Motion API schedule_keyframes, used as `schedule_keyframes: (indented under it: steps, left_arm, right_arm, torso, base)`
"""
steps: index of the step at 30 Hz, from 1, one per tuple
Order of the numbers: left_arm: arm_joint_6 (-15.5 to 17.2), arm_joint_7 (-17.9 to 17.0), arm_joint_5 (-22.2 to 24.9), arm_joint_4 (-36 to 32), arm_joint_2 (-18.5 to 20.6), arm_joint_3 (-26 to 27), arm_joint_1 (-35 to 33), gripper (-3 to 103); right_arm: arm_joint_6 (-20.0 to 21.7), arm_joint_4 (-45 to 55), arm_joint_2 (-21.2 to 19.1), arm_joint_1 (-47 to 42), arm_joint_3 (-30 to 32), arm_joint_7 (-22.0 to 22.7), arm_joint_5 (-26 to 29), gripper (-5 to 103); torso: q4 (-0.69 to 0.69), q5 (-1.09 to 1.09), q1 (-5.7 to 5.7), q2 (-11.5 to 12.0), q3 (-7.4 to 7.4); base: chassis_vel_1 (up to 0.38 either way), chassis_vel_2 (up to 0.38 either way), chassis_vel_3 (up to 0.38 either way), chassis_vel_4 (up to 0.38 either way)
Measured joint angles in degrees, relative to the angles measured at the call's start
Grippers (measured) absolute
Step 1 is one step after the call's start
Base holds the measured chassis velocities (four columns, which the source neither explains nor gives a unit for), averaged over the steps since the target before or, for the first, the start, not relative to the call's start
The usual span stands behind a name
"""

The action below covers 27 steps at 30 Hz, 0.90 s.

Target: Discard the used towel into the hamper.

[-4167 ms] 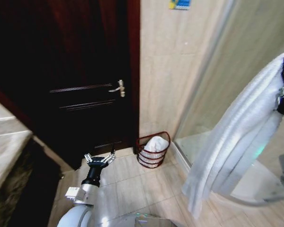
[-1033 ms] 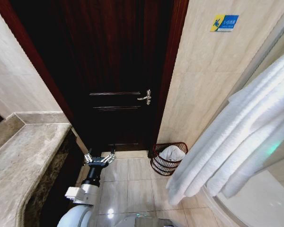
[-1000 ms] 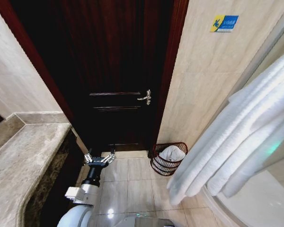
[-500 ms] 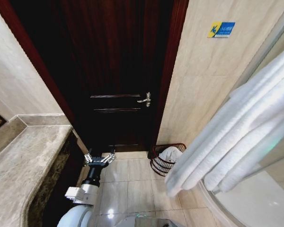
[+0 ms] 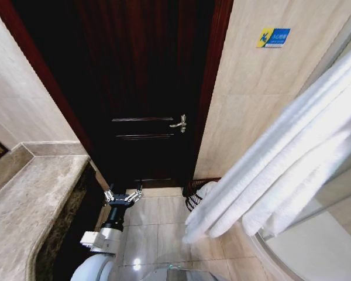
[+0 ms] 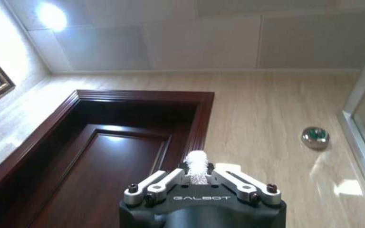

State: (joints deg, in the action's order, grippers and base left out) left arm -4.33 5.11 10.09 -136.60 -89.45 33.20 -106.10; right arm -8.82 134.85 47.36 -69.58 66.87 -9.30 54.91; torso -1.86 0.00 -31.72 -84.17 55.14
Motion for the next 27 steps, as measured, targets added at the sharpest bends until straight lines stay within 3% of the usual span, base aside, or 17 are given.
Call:
schedule_keyframes:
  steps: [10,16,27]
  left_arm:
    - [0.0,0.0,0.0,0.0,0.0,0.0,0.0,100]
    - [0.0,0.0,0.0,0.0,0.0,0.0,0.0,100]
    - [0.0,0.0,0.0,0.0,0.0,0.0,0.0,100]
  right_arm:
    - [-0.3,-4.2,-0.2,5.4,-7.7,3.5,2.1,5]
    - [-0.2,-11.3,-3.9,11.9,-11.4,6.4,6.6,5]
    - [-1.4,-20.7,-6.2,22.9,-20.1,6.3,7.4,5]
  torso:
    - [-0.01,0.01,0.11,0.2,-0.13]
    - [-0.01,-0.01,0.17,0.4,-0.2]
    - [0.0,0.0,0.22,0.5,-0.26]
  base:
    - [0.0,0.0,0.0,0.0]
    - [0.0,0.0,0.0,0.0]
    - [0.0,0.0,0.0,0.0]
